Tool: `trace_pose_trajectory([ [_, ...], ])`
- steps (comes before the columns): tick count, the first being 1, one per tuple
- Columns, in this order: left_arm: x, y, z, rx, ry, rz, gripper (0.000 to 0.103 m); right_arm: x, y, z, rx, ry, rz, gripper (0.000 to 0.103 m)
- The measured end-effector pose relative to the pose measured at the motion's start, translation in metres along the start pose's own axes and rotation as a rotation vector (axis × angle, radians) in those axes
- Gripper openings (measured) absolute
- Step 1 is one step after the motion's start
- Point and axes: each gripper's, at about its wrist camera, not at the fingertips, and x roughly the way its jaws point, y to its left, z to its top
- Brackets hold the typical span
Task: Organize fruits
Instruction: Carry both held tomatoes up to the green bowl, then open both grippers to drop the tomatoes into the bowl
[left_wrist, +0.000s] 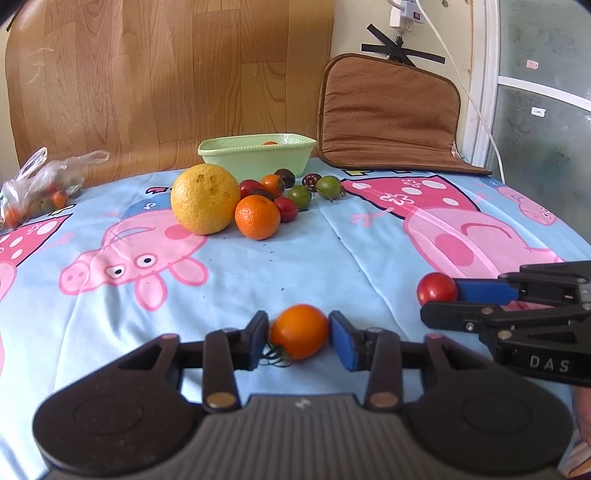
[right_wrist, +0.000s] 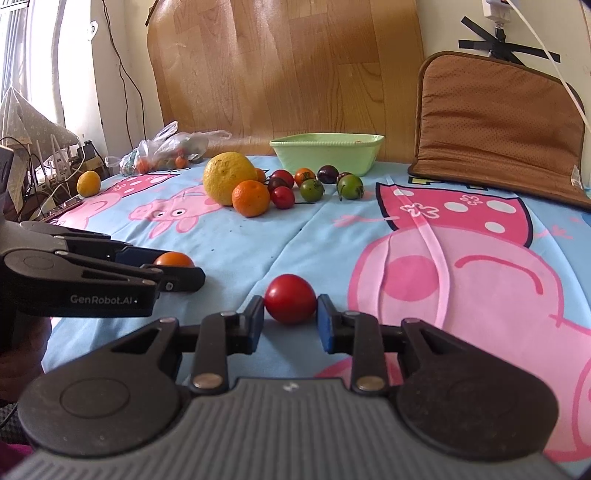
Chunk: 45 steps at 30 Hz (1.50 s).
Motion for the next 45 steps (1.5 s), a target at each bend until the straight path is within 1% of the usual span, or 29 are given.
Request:
trace_pose_trajectory([
  [1,0.000,0.000,0.000,0.001,-0.001,-0.001,0.044,0.000,0.000,0.000,0.001,-0.001,0.000,0.034],
  [5,0.001,-0.001,0.000,0.010,-0.002,0.004,0.046,0.000,0.000,-0.001,-0.001,-0.007,-0.002,0.034],
  [14,0.001,-0.004,-0.001,0.027,-0.011,0.017,0.046,0.000,-0.001,0.000,0.004,-0.012,0.000,0.034],
  [15,0.001,-0.005,-0.002,0.030,-0.012,0.016,0.045,0.000,-0.001,-0.001,0.004,-0.011,0.000,0.034],
  [17,0.000,-0.005,-0.002,0.035,-0.015,0.010,0.031,0.001,0.000,0.000,-0.001,-0.008,-0.002,0.034],
  [19,0.000,-0.005,0.000,0.039,-0.012,0.008,0.031,0.000,0.001,0.001,-0.008,-0.004,-0.005,0.033],
  [22,0.000,0.001,0.010,0.009,-0.015,-0.038,0.031,0.002,-0.001,0.007,0.006,-0.004,0.012,0.033],
  [25,0.001,0.006,0.030,0.016,-0.061,-0.041,0.031,0.009,-0.005,0.020,0.009,-0.013,0.034,0.033],
  [28,0.012,0.018,0.059,0.004,-0.086,-0.044,0.031,0.023,-0.008,0.040,0.001,-0.025,0.053,0.033],
  [31,0.029,0.029,0.094,0.020,-0.117,-0.024,0.031,0.040,-0.012,0.068,-0.029,-0.075,0.063,0.033],
  [33,0.047,0.040,0.121,0.015,-0.121,-0.009,0.031,0.055,-0.018,0.090,-0.036,-0.102,0.064,0.033],
  [37,0.093,0.068,0.175,-0.049,-0.075,-0.004,0.031,0.095,-0.039,0.135,-0.018,-0.127,0.055,0.033],
  [39,0.118,0.082,0.196,-0.083,-0.040,-0.017,0.031,0.117,-0.050,0.155,0.006,-0.127,0.050,0.033],
  [42,0.154,0.093,0.220,-0.107,0.013,-0.006,0.031,0.148,-0.068,0.173,0.045,-0.110,0.053,0.033],
  [45,0.187,0.098,0.232,-0.110,0.060,0.018,0.031,0.177,-0.081,0.184,0.067,-0.075,0.054,0.033],
])
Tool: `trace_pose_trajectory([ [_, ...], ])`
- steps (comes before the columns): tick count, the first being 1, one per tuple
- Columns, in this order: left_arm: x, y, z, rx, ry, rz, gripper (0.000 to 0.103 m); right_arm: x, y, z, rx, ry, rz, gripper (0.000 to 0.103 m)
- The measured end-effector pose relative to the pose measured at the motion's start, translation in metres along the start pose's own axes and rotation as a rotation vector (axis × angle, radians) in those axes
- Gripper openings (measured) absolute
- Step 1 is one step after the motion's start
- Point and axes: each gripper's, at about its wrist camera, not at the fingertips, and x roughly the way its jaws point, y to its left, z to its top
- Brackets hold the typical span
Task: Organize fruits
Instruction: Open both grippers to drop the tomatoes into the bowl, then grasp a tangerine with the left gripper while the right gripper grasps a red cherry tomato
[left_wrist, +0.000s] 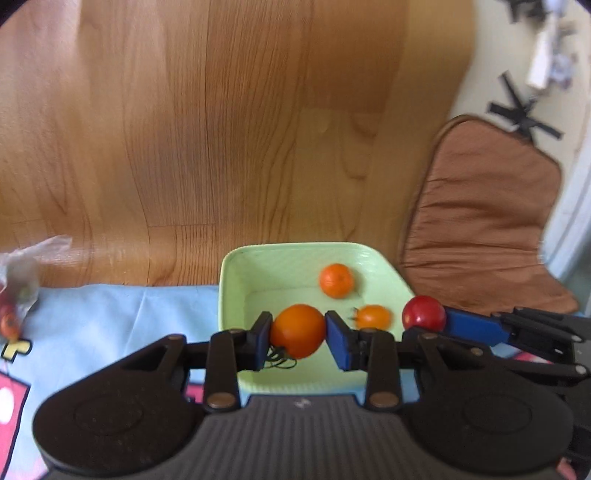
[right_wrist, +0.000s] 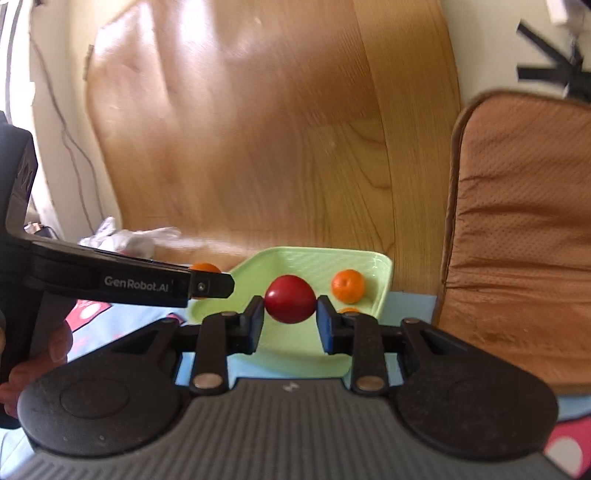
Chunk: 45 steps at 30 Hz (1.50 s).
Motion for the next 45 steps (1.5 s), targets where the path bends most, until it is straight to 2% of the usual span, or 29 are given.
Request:
trace_pose_trajectory([
  [5,0.040,0.004,0.013,-0.032,0.089,0.019,0.033,0.030,-0.008,0.001,-0.012,0.044,0.004,0.034],
  [8,0.039,-0.001,0.018,-0.016,0.070,0.053,0.045,0.033,-0.010,0.002,-0.024,0.046,-0.007,0.034],
  [12,0.006,-0.004,0.014,-0.014,0.012,0.030,0.045,0.004,-0.014,-0.002,0.000,0.014,0.009,0.034],
  [15,-0.042,-0.005,-0.010,-0.012,-0.070,-0.012,0.045,-0.025,-0.012,-0.016,0.004,0.035,0.068,0.034],
  [19,-0.108,-0.004,-0.066,-0.008,-0.176,-0.056,0.048,-0.059,0.002,-0.048,-0.016,0.093,0.129,0.034],
  [21,-0.127,-0.004,-0.097,-0.007,-0.180,-0.055,0.048,-0.068,0.013,-0.063,-0.027,0.120,0.164,0.034],
  [23,-0.136,-0.005,-0.124,-0.002,-0.152,-0.050,0.048,-0.070,0.027,-0.072,-0.074,0.137,0.186,0.034],
  [27,-0.138,-0.008,-0.150,-0.006,-0.087,-0.060,0.048,-0.067,0.055,-0.085,-0.194,0.157,0.178,0.034],
  [30,-0.134,-0.010,-0.157,-0.024,-0.076,-0.082,0.055,-0.060,0.066,-0.089,-0.241,0.163,0.157,0.034],
  [33,-0.127,-0.011,-0.159,-0.027,-0.060,-0.085,0.056,-0.048,0.069,-0.088,-0.262,0.162,0.132,0.034],
  [36,-0.119,-0.010,-0.160,-0.037,-0.047,-0.076,0.059,-0.044,0.065,-0.088,-0.250,0.187,0.148,0.026],
  [42,-0.100,-0.012,-0.155,-0.072,-0.023,-0.116,0.059,-0.065,0.054,-0.095,-0.184,0.176,0.100,0.026],
  [45,-0.090,-0.017,-0.152,-0.085,-0.013,-0.112,0.057,-0.071,0.044,-0.097,-0.120,0.170,0.086,0.026],
])
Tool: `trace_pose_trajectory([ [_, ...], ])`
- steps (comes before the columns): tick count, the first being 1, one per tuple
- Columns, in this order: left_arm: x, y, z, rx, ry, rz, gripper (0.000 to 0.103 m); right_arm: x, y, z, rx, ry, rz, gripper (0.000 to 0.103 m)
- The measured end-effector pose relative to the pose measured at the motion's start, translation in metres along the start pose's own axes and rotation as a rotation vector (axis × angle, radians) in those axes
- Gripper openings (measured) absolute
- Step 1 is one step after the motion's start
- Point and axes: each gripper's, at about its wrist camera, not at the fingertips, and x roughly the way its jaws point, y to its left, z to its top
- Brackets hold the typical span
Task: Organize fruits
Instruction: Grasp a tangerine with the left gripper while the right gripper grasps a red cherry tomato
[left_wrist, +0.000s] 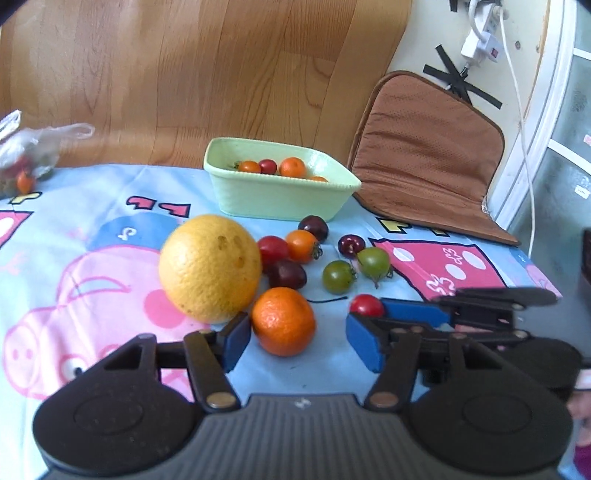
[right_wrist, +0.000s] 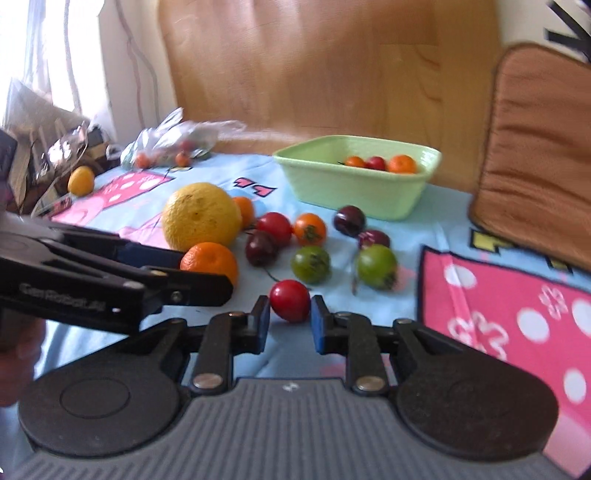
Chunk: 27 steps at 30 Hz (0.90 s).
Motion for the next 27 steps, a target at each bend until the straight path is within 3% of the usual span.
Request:
trace_pose_trajectory([
  [4,0.010,-0.002,-0.001,-0.015,-0.012,0.054,0.039,-0.003,-0.006,-0.001,0.050,-0.015,-0.002,0.026],
  [12,-0.022,-0.007,-0.025,0.004,-0.001,0.022,0.039,-0.019,0.011,-0.014,0.022,-0.022,0.001,0.026],
  [20,-0.070,-0.016,-0.064,0.031,0.018,-0.019,0.039,-0.066,0.043,-0.054,0.050,-0.034,-0.002,0.026],
  [27,-0.085,-0.033,-0.085,0.101,-0.013,0.031,0.041,-0.080,0.052,-0.070,0.111,-0.048,-0.049,0.027],
])
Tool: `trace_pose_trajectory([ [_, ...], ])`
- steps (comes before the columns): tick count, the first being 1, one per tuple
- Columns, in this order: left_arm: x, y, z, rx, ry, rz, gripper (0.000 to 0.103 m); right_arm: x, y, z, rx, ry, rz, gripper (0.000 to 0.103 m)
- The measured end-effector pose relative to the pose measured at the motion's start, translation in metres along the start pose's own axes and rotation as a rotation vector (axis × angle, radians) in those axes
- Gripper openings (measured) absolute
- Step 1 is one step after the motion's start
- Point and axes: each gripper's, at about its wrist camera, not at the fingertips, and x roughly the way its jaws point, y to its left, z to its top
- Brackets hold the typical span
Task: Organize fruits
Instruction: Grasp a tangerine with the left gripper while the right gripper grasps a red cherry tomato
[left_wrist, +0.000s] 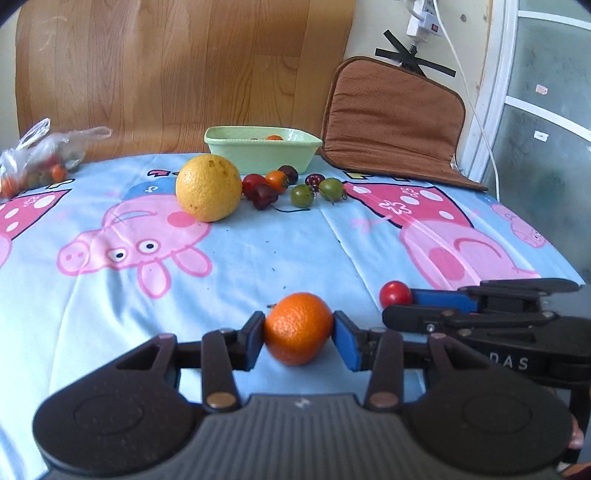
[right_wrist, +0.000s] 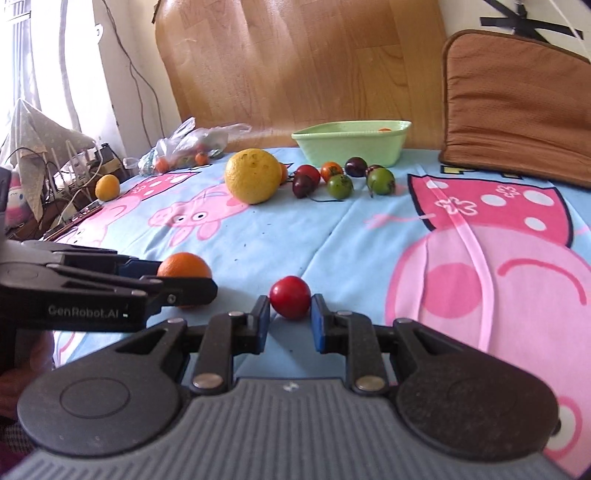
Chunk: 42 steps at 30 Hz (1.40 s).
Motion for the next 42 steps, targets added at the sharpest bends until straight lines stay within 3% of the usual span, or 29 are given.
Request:
trace_pose_trajectory([
  [5,-0.005,0.002,-0.006,-0.008,-0.017,0.028,0.056,-0.006,0.012,-0.007,-0.018,-0.011,-0.042,0.032],
  [7,-0.009,0.002,-0.008,0.001,-0.033,0.046,0.058,-0.008,0.015,-0.010,-0.037,-0.016,-0.056,0.041],
  [13,-0.014,0.003,-0.012,0.000,-0.055,0.057,0.058,-0.010,0.019,-0.011,-0.040,-0.017,-0.071,0.043],
  [22,-0.016,0.002,-0.013,0.009,-0.068,0.057,0.056,-0.004,0.022,-0.008,-0.045,-0.009,-0.077,0.043],
  [30,-0.014,0.006,-0.014,-0.012,-0.069,0.033,0.049,0.004,0.022,-0.004,-0.035,-0.009,-0.085,0.042],
  [32,-0.013,0.007,-0.015,-0.016,-0.067,0.029,0.043,0.005,0.025,-0.003,-0.050,-0.012,-0.090,0.042],
  [33,-0.012,0.007,-0.016,-0.014,-0.065,0.029,0.039,0.006,0.026,-0.003,-0.059,-0.014,-0.089,0.039],
  [34,-0.012,0.007,-0.017,-0.013,-0.067,0.031,0.039,0.006,0.027,-0.003,-0.065,-0.014,-0.087,0.029],
  [42,-0.015,0.010,-0.015,-0.031,-0.087,0.005,0.038,-0.001,0.027,-0.006,-0.057,-0.053,-0.117,0.029],
])
